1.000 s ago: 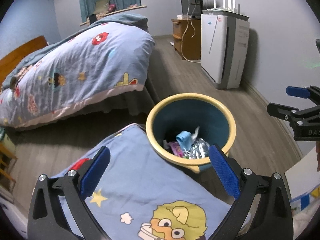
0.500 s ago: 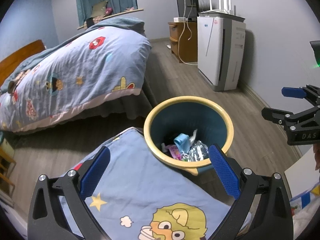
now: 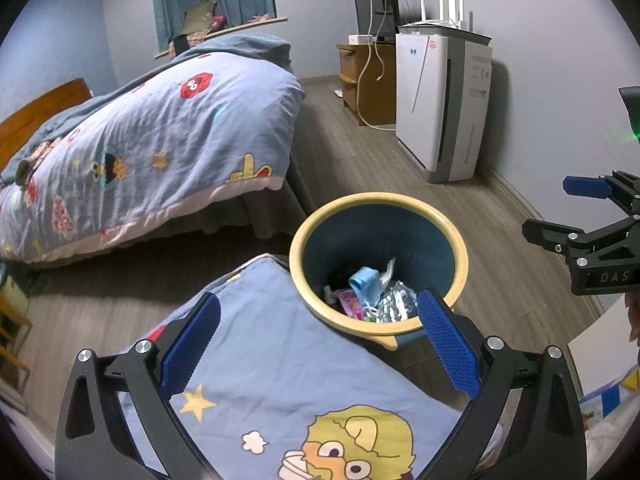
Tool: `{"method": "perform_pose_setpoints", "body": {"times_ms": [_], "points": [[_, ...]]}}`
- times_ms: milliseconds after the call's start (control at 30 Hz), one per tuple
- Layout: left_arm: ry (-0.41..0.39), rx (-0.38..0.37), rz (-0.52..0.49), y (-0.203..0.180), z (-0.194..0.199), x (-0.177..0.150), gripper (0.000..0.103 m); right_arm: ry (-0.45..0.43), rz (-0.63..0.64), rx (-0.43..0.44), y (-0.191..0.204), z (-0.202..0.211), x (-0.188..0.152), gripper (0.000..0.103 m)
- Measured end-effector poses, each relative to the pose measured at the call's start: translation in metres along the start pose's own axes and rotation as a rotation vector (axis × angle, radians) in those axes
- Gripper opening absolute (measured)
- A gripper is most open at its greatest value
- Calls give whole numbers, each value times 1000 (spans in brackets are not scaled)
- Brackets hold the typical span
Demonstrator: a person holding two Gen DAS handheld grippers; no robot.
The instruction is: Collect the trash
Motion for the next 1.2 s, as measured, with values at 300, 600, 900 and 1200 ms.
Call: {"method": "perform_pose_setpoints", "body": {"times_ms": [300,600,900,1200], "points": [[0,0,0,0,0,0,98,4,0,-2,-1,0,0,97],[0,2,-1,1,0,0,98,4,0,-1,-1,-1,0,97],[1,1,0,0,0,0,98,8,-1,-1,-1,-1,0,97],[2,3,1,0,0,0,98,11,-2,-2,-2,-2,-2,97]]}}
Point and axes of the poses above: each gripper's, at about its wrist camera, not at the fingertips, and z roughly against the way its jaws point, y to its left, x to its top, the point moved 5 cm from there along -z, roughly the way its jaws point, and after that the axes turned 12 degrees about x, right-handed, at the moved point
